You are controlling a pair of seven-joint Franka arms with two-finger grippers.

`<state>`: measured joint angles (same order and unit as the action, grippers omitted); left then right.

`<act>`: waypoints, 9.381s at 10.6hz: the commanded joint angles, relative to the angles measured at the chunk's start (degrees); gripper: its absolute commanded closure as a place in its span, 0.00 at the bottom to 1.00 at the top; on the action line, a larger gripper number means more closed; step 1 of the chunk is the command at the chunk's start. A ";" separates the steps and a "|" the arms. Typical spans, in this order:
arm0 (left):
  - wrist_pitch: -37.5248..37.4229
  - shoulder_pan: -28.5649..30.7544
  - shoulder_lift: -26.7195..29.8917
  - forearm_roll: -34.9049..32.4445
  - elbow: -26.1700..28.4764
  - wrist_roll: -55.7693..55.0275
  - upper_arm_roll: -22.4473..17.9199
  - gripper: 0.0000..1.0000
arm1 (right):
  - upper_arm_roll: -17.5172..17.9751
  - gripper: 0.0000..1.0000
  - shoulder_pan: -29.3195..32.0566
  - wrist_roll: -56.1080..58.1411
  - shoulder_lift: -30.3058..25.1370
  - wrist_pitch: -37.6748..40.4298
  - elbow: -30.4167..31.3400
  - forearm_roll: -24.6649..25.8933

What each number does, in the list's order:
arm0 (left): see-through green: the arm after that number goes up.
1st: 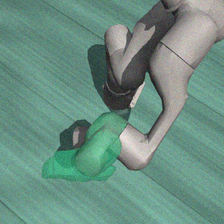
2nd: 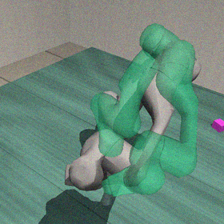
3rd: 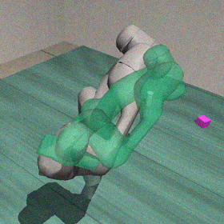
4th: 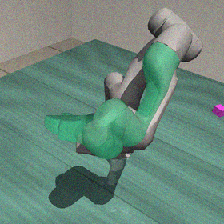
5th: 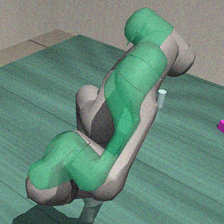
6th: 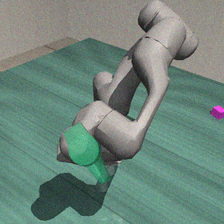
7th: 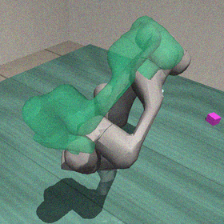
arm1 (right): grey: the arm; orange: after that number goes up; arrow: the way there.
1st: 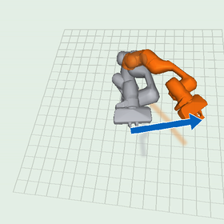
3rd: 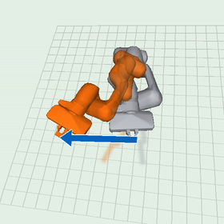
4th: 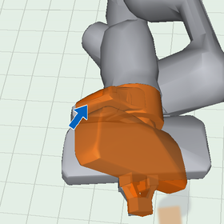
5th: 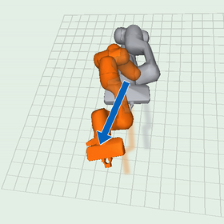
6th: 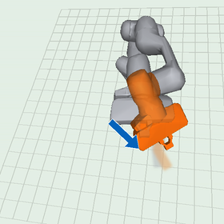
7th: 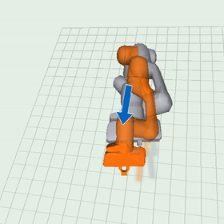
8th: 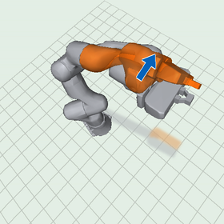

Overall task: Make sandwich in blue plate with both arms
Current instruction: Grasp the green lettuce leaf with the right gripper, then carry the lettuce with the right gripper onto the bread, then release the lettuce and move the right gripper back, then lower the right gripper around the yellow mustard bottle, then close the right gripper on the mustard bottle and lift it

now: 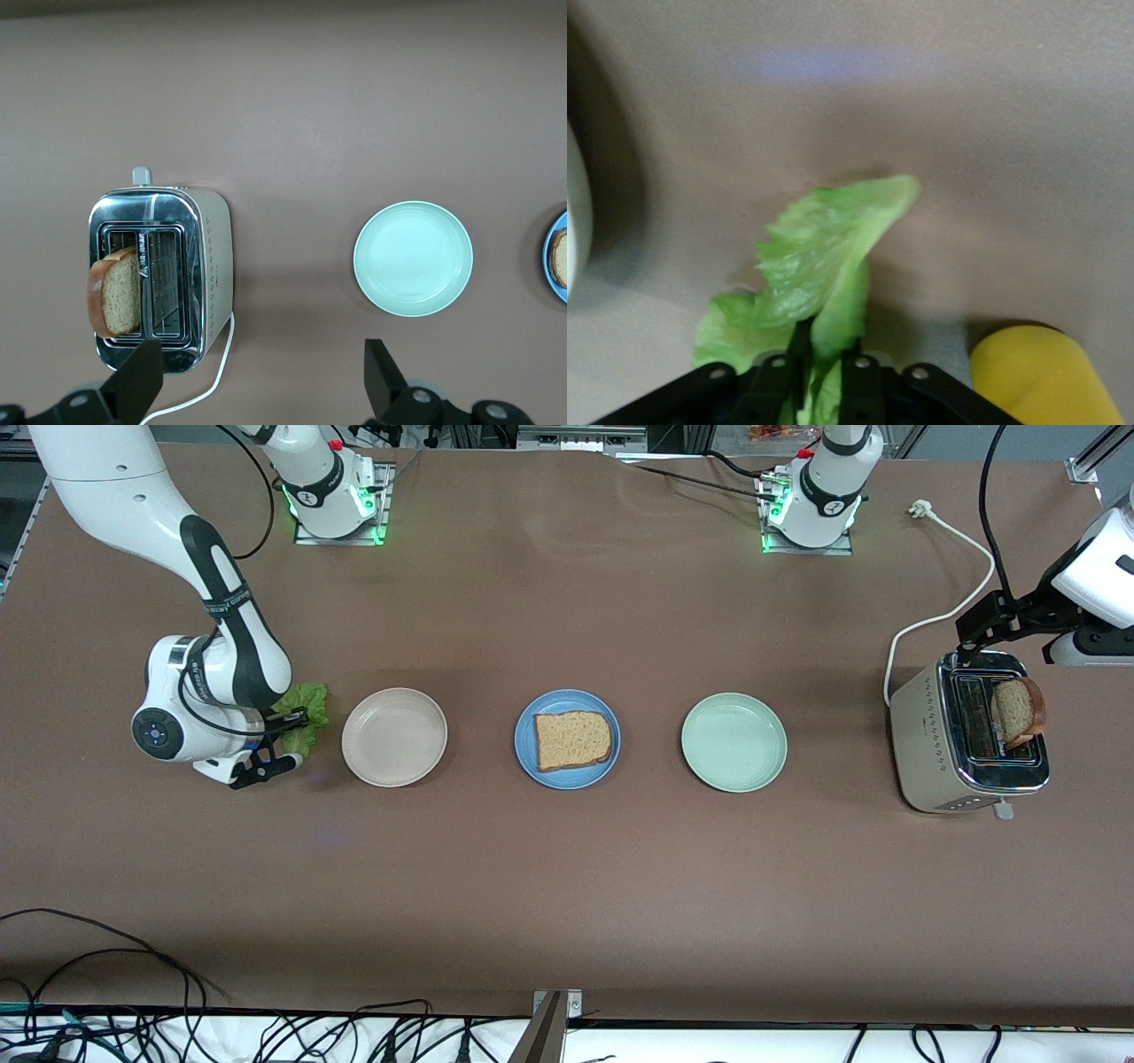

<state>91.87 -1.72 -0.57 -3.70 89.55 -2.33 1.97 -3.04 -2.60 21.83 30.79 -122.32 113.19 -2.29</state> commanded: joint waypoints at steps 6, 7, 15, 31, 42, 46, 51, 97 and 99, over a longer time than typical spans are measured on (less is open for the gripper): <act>-0.73 1.72 -1.10 -0.08 -3.51 0.67 -0.48 0.00 | 0.49 1.00 -3.54 -8.54 -1.44 23.05 -15.69 -4.56; -0.64 1.54 -1.19 -0.08 -3.51 0.49 -0.21 0.00 | 0.49 1.00 -5.29 -11.78 -1.87 27.53 -18.67 -4.74; -0.82 1.72 -1.10 -0.16 -3.42 0.40 -0.21 0.00 | 0.75 1.00 -21.37 -42.73 5.75 13.28 -33.72 -25.16; -0.82 1.72 -1.19 -0.16 -3.42 0.48 -0.21 0.00 | -2.05 0.00 -35.19 -50.84 11.50 -0.20 -34.69 -20.43; -1.70 2.42 2.24 -1.04 -2.20 0.75 -0.04 0.00 | -17.68 0.00 -34.93 -33.91 -8.80 30.09 -34.70 -2.08; -0.91 2.94 2.15 -1.13 -1.23 1.01 -0.04 0.00 | -24.66 0.00 -30.13 -25.97 -14.95 37.75 -34.09 -7.46; -0.39 3.56 1.98 -0.35 0.26 1.54 -1.43 0.00 | -9.49 0.00 -11.50 -22.10 -21.73 38.21 -30.23 -5.02; -2.05 1.80 1.36 4.23 -3.51 -1.89 -0.39 0.00 | 0.93 0.77 25.90 116.71 9.39 31.35 -15.19 -39.37; -2.05 1.80 1.36 4.14 -3.51 -1.89 -0.39 0.00 | 0.93 0.77 22.84 109.51 6.22 31.44 -14.93 -38.50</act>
<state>90.93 0.24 0.86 -0.46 87.14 -4.03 1.71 -2.19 23.29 138.86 42.21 -91.29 96.54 -40.86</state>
